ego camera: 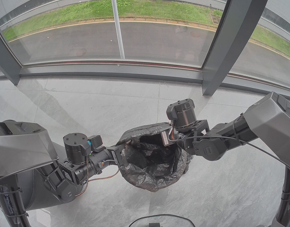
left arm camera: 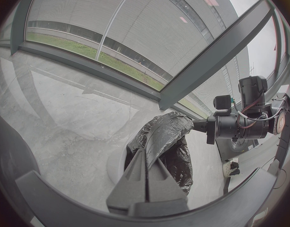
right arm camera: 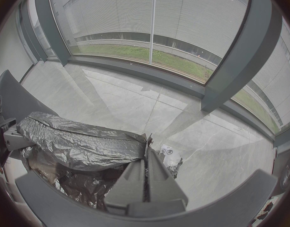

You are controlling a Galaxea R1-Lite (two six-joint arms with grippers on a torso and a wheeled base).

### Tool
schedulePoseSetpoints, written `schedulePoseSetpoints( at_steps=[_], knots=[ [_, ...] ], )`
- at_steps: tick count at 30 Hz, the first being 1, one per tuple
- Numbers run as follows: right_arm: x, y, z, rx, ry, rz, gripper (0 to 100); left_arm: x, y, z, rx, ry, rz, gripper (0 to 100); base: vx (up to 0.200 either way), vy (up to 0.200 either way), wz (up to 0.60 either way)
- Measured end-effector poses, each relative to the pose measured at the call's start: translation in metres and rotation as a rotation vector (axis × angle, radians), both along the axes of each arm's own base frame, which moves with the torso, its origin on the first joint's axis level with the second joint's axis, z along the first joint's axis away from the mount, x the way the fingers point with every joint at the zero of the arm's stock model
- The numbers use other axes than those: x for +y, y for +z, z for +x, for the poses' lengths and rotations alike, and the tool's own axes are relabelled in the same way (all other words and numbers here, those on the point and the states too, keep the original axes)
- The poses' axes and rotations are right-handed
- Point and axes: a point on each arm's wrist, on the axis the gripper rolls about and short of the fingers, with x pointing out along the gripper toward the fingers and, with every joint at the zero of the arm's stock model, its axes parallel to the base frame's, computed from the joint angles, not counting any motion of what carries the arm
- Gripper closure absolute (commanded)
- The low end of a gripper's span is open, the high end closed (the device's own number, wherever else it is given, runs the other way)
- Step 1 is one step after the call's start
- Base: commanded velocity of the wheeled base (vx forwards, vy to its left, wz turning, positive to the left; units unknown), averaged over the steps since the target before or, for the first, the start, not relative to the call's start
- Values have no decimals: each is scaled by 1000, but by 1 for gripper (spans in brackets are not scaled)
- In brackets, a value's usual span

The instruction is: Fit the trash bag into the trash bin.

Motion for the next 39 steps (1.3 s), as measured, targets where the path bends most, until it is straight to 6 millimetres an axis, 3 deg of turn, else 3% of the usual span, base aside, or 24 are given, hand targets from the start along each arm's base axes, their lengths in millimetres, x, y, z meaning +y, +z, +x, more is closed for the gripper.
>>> schedulePoseSetpoints(
  at_steps=[15,36,37,39],
  knots=[
    [0,-12,33,-34,-10,-52,100,-1,-10,23,-8,-3,-10,100,0,0,0],
    [6,-19,44,-77,-1,-29,100,10,-22,42,24,43,5,100,0,0,0],
    [7,-19,44,-82,3,-33,100,10,-22,43,30,44,9,0,0,0,0],
    [8,-19,45,-83,5,-36,100,10,-22,45,30,45,10,0,0,0,0]
  ],
)
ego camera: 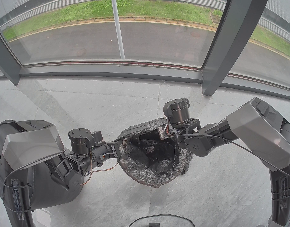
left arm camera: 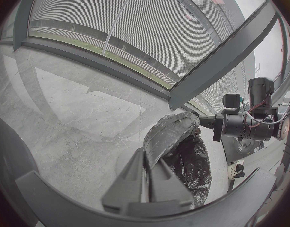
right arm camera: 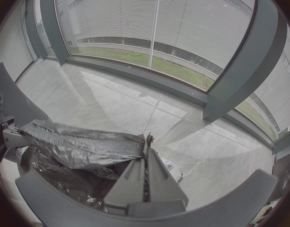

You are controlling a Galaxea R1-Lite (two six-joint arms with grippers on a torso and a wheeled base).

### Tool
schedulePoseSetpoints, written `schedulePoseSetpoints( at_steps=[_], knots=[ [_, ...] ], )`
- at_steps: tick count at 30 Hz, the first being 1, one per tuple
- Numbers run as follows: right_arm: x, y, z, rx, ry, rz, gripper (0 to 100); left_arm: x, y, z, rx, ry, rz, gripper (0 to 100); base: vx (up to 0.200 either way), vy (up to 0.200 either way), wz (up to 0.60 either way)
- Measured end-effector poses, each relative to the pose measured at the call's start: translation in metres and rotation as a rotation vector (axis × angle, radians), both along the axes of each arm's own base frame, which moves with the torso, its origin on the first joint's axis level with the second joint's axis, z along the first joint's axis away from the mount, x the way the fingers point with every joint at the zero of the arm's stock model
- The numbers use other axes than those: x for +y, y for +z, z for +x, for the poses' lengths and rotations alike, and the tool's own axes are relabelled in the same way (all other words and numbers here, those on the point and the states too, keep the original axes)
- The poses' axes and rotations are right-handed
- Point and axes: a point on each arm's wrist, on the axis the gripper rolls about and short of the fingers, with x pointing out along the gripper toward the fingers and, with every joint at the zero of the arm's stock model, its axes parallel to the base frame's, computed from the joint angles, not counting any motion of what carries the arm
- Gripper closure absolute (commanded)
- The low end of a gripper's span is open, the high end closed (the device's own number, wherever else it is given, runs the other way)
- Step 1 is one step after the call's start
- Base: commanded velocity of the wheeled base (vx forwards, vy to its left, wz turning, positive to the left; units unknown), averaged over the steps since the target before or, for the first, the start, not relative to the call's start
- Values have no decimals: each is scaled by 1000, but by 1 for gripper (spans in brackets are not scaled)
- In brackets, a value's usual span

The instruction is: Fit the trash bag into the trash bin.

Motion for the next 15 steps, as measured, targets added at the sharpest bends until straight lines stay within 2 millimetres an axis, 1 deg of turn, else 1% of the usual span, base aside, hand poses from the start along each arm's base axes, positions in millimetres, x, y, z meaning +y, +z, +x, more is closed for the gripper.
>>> schedulePoseSetpoints(
  at_steps=[5,8,15],
  knots=[
    [2,0,0,-6,5,2,100,-1,2,5,-14,2,-6,0,0,0,0],
    [3,1,1,-10,5,6,100,1,6,11,-30,11,-17,0,0,0,0],
    [4,6,5,-28,-3,24,100,8,7,19,-30,35,-17,0,0,0,0]
  ],
)
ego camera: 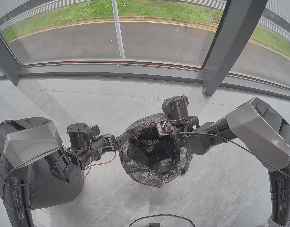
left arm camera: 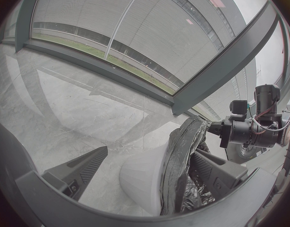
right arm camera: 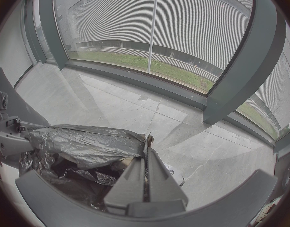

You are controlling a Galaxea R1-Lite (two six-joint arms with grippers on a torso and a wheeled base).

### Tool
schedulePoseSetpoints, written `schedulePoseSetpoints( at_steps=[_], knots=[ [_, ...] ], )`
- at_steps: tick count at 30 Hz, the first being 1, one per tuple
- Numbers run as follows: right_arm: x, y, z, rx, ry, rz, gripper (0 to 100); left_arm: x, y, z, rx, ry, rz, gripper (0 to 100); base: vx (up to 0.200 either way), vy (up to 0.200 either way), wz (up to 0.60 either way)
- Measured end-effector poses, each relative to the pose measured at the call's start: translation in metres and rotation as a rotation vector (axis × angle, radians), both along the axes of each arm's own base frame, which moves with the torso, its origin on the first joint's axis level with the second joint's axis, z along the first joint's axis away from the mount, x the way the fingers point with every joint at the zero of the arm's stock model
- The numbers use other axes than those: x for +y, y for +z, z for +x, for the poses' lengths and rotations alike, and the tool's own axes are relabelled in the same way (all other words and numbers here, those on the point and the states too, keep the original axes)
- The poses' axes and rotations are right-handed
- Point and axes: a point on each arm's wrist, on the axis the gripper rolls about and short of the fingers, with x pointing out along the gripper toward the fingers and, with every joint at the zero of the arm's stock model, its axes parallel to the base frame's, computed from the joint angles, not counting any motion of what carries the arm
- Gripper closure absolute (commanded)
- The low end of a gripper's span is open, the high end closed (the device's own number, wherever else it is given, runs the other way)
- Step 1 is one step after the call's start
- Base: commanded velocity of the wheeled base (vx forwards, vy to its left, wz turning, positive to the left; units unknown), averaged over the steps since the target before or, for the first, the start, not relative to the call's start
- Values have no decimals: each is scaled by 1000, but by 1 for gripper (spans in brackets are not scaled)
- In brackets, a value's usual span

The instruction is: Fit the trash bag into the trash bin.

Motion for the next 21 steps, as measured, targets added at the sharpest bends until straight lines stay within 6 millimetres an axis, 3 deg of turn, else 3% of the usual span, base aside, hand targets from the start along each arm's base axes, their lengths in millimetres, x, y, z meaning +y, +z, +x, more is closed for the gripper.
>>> schedulePoseSetpoints(
  at_steps=[15,16,21],
  knots=[
    [1,11,2,-35,4,37,100,11,0,6,-4,33,0,0,0,0,0],
    [2,11,2,-35,5,37,0,11,0,6,-4,33,-1,0,0,0,0],
    [2,11,2,-34,4,38,0,11,-1,6,-2,33,0,0,0,0,0]
  ],
)
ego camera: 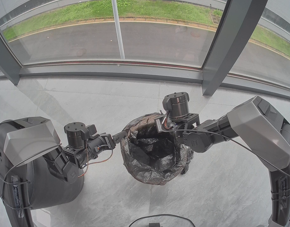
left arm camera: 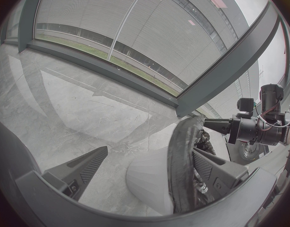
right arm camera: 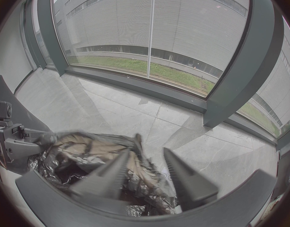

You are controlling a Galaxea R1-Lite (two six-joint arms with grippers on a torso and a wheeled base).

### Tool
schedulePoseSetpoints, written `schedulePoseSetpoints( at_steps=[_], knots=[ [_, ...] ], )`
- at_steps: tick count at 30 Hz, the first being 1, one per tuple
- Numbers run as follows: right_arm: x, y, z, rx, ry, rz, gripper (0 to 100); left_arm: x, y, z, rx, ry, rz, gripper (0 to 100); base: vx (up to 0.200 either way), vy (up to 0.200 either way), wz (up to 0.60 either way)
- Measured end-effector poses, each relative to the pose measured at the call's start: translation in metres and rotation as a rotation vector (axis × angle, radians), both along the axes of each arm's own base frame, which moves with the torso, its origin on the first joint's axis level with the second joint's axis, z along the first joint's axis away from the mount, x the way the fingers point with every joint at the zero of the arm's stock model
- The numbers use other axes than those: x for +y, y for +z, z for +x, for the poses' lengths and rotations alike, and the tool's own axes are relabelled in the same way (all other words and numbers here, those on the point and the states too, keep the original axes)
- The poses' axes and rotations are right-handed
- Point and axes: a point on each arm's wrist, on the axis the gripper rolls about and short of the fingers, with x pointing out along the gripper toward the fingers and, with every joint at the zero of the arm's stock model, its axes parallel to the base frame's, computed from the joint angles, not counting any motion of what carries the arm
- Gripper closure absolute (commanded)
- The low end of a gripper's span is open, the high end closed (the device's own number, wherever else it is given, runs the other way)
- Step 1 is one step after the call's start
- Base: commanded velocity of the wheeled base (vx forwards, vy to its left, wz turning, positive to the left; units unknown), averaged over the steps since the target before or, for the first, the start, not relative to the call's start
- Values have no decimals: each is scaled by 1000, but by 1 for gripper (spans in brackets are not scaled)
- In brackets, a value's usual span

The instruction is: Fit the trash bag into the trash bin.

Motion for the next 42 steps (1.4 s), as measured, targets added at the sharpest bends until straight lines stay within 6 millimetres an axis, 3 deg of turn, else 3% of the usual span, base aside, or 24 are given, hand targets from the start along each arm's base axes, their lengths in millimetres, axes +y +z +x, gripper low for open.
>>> schedulePoseSetpoints(
  at_steps=[13,28,37,42],
  knots=[
    [1,4,1,-22,-3,19,0,0,-5,2,5,1,10,0,0,0,0],
    [-1,11,2,-60,-15,44,0,28,-26,18,37,89,24,0,0,0,0],
    [-3,9,2,-53,-21,49,0,26,-42,12,85,77,31,0,0,0,0],
    [1,5,-8,-24,-7,71,0,25,-34,1,81,70,25,0,0,0,0]
  ],
)
